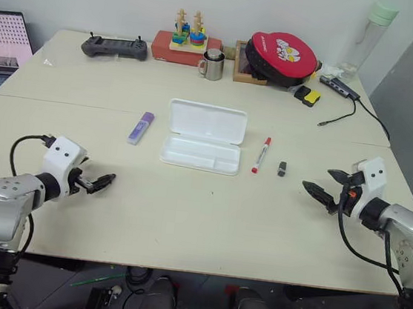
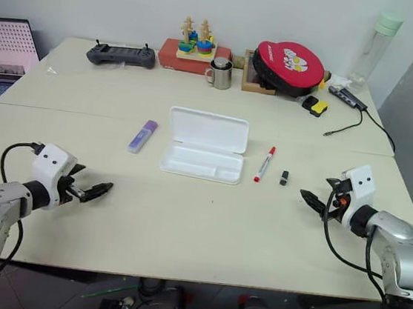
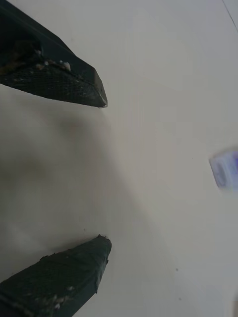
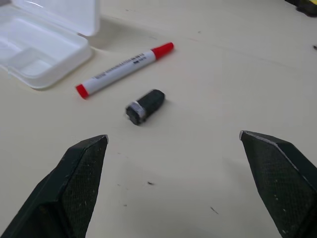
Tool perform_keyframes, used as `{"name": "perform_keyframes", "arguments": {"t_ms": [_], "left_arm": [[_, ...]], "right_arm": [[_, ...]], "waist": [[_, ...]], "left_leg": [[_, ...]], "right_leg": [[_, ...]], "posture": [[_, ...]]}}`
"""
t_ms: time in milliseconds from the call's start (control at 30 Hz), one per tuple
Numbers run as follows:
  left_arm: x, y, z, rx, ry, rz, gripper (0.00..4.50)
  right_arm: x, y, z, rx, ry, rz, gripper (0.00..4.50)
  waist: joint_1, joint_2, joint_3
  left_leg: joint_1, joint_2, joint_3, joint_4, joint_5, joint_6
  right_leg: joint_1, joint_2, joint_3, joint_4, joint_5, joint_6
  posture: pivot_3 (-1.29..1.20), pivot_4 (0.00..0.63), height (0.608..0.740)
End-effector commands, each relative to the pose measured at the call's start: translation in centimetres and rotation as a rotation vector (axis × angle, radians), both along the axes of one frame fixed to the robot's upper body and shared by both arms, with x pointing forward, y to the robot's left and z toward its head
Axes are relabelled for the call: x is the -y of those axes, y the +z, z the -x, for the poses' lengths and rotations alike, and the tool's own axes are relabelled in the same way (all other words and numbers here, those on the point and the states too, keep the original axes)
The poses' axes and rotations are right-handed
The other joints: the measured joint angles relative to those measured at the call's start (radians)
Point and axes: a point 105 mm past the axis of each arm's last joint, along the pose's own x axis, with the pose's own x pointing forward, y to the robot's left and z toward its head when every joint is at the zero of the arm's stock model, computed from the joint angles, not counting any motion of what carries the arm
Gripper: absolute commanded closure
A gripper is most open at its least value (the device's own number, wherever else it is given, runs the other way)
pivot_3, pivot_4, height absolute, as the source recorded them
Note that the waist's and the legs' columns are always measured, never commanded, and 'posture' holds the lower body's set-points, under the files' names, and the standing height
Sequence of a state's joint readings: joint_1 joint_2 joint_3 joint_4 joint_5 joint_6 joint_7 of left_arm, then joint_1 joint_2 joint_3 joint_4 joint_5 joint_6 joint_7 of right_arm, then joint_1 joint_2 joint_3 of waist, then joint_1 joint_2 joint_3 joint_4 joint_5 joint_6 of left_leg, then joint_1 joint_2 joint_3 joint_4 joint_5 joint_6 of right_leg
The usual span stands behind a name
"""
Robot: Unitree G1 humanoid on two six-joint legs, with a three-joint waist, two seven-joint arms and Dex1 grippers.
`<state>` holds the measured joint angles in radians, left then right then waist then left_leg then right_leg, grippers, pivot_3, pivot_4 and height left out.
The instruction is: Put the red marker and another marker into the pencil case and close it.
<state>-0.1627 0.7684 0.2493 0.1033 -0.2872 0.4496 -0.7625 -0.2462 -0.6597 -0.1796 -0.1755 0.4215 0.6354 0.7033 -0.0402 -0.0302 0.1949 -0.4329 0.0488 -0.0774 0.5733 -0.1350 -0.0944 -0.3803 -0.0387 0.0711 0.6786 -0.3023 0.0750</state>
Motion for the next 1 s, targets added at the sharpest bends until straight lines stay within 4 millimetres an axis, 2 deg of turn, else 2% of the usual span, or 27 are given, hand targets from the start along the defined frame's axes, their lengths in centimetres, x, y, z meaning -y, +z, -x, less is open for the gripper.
{"name": "perform_keyframes", "arguments": {"t_ms": [33,100,200,267,333,533,633,800,1000], "left_arm": [[6.7,3.0,0.8,0.071,-0.289,0.189,0.0],[8.8,3.5,1.4,0.081,-0.364,0.268,0.0],[10.5,4.5,1.8,0.105,-0.422,0.344,0.0],[11.4,5.4,1.2,0.146,-0.43,0.389,0.0],[11.5,6.1,0.5,0.191,-0.406,0.405,0.0],[11.2,7.3,0.4,0.245,-0.381,0.426,0.0],[10.8,7.4,0.6,0.243,-0.37,0.403,0.0],[10.8,7.8,0.8,0.254,-0.362,0.41,0.0],[10.8,8.3,0.5,0.27,-0.353,0.423,0.0]], "right_arm": [[-6.5,2.8,0.4,0.026,0.268,-0.034,0.01],[-10.3,2.6,0.6,-0.006,0.424,0.0,0.01],[-13.2,2.4,-0.1,-0.005,0.51,0.059,0.01],[-16.2,2.2,-1.0,-0.013,0.582,0.11,0.01],[-18.3,1.7,-1.7,-0.022,0.631,0.16,0.01],[-19.4,-0.4,-4.3,-0.052,0.612,0.25,0.01],[-19.1,-1.2,-4.9,-0.085,0.611,0.276,0.51],[-18.4,-1.9,-5.4,-0.096,0.608,0.307,1.63],[-18.5,-2.5,-5.3,-0.1,0.631,0.332,3.22]], "waist": [[-0.003,0.0,0.0],[-0.013,0.0,0.0],[-0.017,0.0,0.0],[-0.017,0.0,0.0],[-0.017,-0.001,0.0],[-0.007,-0.001,0.0],[-0.009,-0.001,0.0],[-0.011,-0.001,0.0],[-0.011,-0.001,0.0]], "left_leg": [[0.0,0.0,0.0,0.0,0.0,0.0],[0.0,0.001,0.0,0.0,0.0,0.0],[0.0,0.001,-0.001,0.0,0.0,0.0],[0.0,0.001,-0.001,0.0,0.0,0.0],[0.0,0.001,-0.001,0.001,0.0,0.0],[-0.001,0.0,-0.002,0.0,0.0,0.0],[-0.001,0.0,-0.002,0.0,0.0,0.0],[-0.001,0.0,-0.002,0.0,0.0,0.0],[-0.001,0.0,-0.002,0.0,0.0,0.0]], "right_leg": [[0.0,0.0,0.0,0.0,0.0,0.0],[0.0,0.001,0.0,0.001,0.001,-0.001],[0.0,0.001,-0.001,0.001,0.001,0.0],[-0.001,0.001,-0.001,0.001,0.001,0.0],[-0.001,0.001,-0.001,0.001,0.002,0.0],[0.0,0.001,-0.002,0.0,0.003,-0.002],[-0.001,0.001,-0.002,0.001,0.003,-0.002],[-0.001,0.001,-0.002,0.001,0.003,-0.002],[-0.001,0.001,-0.002,0.001,0.003,-0.002]], "posture": [[0.0,0.15,0.74],[0.0,0.15,0.74],[0.0,0.15,0.74],[0.0,0.15,0.74],[0.0,0.15,0.74],[0.0,0.15,0.74],[0.0,0.15,0.74],[0.0,0.15,0.74],[0.0,0.15,0.74]]}}
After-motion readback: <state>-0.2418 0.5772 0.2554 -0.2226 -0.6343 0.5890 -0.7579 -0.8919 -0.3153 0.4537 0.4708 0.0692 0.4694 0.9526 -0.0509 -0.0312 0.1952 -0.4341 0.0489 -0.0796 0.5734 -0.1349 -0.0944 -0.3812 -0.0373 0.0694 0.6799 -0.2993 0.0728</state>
